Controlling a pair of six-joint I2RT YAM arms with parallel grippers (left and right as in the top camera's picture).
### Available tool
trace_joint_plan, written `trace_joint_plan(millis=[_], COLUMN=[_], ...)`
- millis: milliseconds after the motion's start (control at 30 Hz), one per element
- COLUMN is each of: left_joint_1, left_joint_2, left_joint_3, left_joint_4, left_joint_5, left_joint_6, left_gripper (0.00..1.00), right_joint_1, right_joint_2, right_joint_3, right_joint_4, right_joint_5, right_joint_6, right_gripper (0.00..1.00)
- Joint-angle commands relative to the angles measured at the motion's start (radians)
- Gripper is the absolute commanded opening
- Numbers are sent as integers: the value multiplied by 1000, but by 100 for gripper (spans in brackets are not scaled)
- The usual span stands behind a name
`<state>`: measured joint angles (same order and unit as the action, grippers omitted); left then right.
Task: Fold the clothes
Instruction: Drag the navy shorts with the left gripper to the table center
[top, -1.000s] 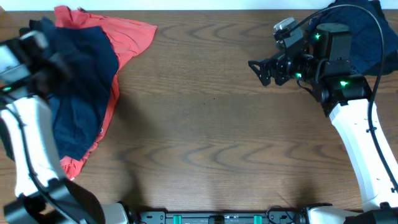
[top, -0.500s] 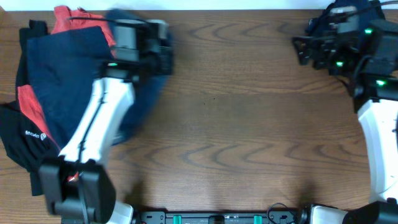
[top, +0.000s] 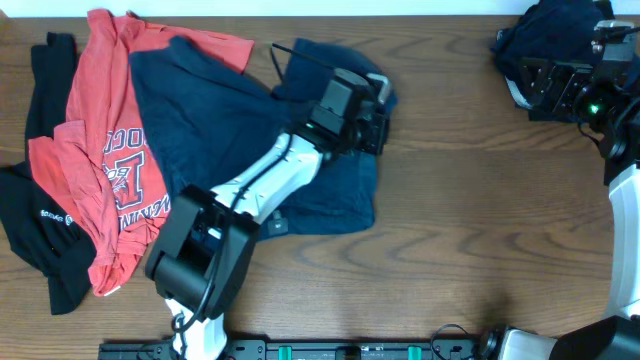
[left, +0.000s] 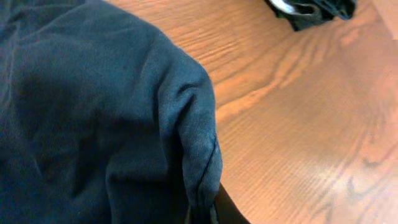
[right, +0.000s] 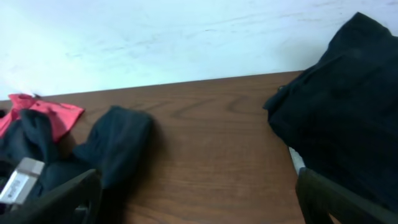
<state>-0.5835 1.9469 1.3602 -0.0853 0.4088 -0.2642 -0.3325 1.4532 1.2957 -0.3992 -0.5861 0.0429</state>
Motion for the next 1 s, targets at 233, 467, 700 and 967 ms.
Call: trace_joint_plan(millis=[233, 467, 700, 967], left_joint_1=[4, -52, -55, 49], left_joint_2=[-86, -86, -89, -217], left_joint_3=[17, 17, 17, 68], left_joint_4=[-83, -360, -462, -497], left_joint_5=[252, 264, 265, 60], left_joint_6=[-64, -54, -55, 41], left_gripper=[8, 7, 47, 66], right_joint_1=[-2, -1, 35, 163], right_joint_2=[6, 6, 6, 44], right_joint_3=[11, 11, 11, 11], right_joint_4=[-21, -56, -64, -76], right_joint_5=[-24, -24, -24, -24], right_joint_6=[12, 8, -38, -132], right_gripper=[99, 99, 99, 98])
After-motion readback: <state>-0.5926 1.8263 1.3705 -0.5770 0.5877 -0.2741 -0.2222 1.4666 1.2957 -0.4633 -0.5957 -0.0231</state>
